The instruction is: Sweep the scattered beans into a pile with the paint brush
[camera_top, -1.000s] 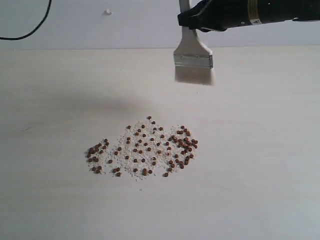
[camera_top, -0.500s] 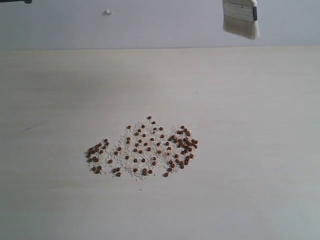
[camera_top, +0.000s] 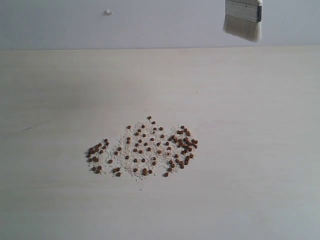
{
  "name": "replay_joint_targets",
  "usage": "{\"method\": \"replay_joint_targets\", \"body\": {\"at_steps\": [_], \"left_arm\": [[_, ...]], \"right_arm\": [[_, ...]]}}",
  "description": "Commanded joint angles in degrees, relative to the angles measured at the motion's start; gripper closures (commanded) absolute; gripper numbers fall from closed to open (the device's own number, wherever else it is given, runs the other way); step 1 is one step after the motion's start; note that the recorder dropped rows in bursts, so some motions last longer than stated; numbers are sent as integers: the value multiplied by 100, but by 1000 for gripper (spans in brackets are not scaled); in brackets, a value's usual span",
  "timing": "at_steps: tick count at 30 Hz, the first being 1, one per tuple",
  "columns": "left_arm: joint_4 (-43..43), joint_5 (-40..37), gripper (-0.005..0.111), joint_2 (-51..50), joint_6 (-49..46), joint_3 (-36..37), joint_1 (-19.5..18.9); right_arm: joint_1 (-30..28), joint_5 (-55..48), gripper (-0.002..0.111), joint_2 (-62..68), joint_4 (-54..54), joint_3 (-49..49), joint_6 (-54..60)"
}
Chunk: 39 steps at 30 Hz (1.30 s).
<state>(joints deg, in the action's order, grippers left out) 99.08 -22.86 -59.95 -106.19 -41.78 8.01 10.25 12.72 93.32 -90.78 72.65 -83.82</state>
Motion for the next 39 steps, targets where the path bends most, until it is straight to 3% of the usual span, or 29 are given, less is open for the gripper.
{"method": "replay_joint_targets", "body": {"at_steps": [1,9,17,28,33,39], "left_arm": [[87,271,107,1282,55,757,7],[87,993,107,3859,612,2048,7],[87,1688,107,5995,1112,2791,-4],[87,1372,107,5956,1899,2828,-4],[87,1374,107,5956,1889,2828,-4],[87,1374,107,5956,1840,2828,-4]], "right_arm": [[-24,451,108,-146,-42,-226,-359],[-24,652,108,-157,-917,-430,-1330],[-24,1020,108,-170,-917,-430,-1594],[-24,1436,108,-170,-917,-430,-1675],[-24,1225,108,-170,-917,-430,-1369],[-24,285,108,-100,-830,-430,-1332]]}}
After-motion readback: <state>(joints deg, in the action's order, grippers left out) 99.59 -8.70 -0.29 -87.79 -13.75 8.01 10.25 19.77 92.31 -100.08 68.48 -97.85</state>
